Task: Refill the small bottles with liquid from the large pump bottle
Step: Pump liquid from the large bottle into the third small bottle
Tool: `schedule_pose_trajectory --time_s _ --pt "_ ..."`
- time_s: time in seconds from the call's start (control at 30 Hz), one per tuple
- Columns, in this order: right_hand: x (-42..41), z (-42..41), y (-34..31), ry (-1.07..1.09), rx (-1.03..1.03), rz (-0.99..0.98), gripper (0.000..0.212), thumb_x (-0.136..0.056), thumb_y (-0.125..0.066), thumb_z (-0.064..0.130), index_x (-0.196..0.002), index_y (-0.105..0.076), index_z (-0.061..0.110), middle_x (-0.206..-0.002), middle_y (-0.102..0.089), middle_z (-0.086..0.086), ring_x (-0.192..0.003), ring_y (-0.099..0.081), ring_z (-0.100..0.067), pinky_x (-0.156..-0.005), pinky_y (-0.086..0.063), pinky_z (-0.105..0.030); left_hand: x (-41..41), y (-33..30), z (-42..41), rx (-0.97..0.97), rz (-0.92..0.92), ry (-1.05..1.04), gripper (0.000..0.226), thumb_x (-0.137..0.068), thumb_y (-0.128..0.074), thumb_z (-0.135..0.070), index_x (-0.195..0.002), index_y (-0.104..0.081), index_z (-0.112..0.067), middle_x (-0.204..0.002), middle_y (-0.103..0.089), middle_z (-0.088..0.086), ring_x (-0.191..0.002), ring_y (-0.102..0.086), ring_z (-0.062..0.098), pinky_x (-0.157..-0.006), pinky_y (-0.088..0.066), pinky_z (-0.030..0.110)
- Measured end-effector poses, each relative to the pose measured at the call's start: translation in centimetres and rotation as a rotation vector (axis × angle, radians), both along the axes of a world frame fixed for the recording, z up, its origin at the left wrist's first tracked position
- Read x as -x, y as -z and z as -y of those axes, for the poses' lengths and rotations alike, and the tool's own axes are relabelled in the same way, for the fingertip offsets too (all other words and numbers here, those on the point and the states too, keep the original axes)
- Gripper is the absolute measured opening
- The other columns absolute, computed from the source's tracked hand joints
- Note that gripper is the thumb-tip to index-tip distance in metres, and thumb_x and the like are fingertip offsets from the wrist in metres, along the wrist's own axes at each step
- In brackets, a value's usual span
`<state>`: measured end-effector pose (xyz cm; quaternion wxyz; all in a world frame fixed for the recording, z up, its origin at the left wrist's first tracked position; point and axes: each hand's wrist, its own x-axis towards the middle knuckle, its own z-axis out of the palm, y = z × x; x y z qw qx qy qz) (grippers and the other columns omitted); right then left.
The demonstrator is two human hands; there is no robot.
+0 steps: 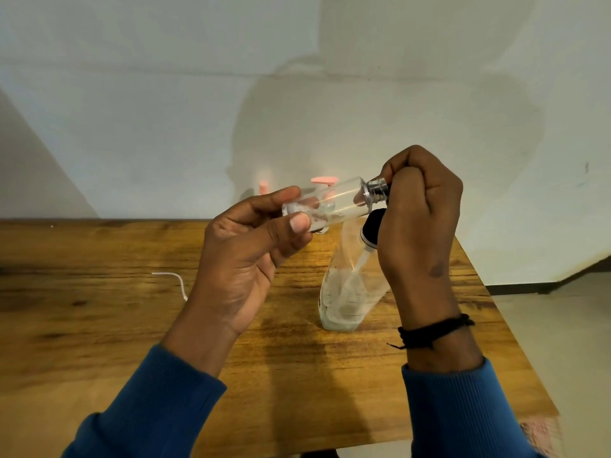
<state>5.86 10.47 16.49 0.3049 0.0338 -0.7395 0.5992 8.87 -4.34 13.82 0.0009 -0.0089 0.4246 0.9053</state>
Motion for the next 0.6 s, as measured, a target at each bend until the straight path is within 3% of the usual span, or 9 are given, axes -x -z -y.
schedule_pose_trajectory --time_s 0.1,0.27,0.43,0.5,0.6 --pt "0.07 0.26 0.25 -0.017 0.058 0.009 0.019 -0.082 -0.035 0.003 -0.071 -0.048 -0.004 -0.062 -0.041 -0.010 -0.058 -0.037 -0.022 -0.049 -0.027 -0.032 0.05 0.06 0.02 -0.002 -0.002 -0.001 0.032 -0.053 -0.080 -0.010 -0.084 -0.081 -0.015 -0.103 -0.074 0.014 -0.090 -0.071 0.027 -0.065 -0.058 0.021" --pt "-0.16 0.03 -0.12 0.002 -0.001 0.005 0.020 -0.083 -0.035 0.002 -0.071 -0.049 -0.004 -0.063 -0.042 -0.014 -0.057 -0.036 -0.016 -0.049 -0.027 -0.032 -0.01 -0.07 0.03 -0.006 -0.005 0.008 0.030 -0.053 -0.079 -0.010 -0.082 -0.081 -0.016 -0.102 -0.074 0.013 -0.091 -0.072 0.025 -0.065 -0.058 0.021" --pt "0.06 0.31 0.34 -0.003 0.046 0.008 0.019 -0.082 -0.034 0.003 -0.068 -0.046 -0.002 -0.060 -0.038 0.000 -0.056 -0.034 -0.016 -0.049 -0.026 -0.026 0.17 0.15 0.20 0.009 -0.029 0.015 0.036 -0.055 -0.084 0.001 -0.087 -0.081 -0.015 -0.101 -0.074 0.013 -0.090 -0.072 0.025 -0.066 -0.058 0.021" --pt "0.13 0.25 0.40 -0.008 0.042 0.024 0.020 -0.083 -0.034 0.005 -0.068 -0.047 0.000 -0.059 -0.038 0.002 -0.055 -0.035 -0.019 -0.049 -0.026 -0.027 0.11 0.13 0.22 0.002 -0.023 0.008 0.037 -0.053 -0.085 -0.001 -0.087 -0.081 -0.015 -0.101 -0.074 0.014 -0.089 -0.072 0.027 -0.066 -0.058 0.021" --pt "-0.06 0.01 -0.02 0.022 -0.017 -0.001 0.021 -0.083 -0.035 0.003 -0.067 -0.048 0.003 -0.058 -0.039 0.006 -0.055 -0.035 -0.009 -0.048 -0.028 -0.024 0.00 -0.05 0.13 -0.011 -0.023 0.016 0.032 -0.054 -0.080 -0.009 -0.085 -0.081 -0.016 -0.101 -0.075 0.014 -0.089 -0.072 0.026 -0.065 -0.058 0.021"
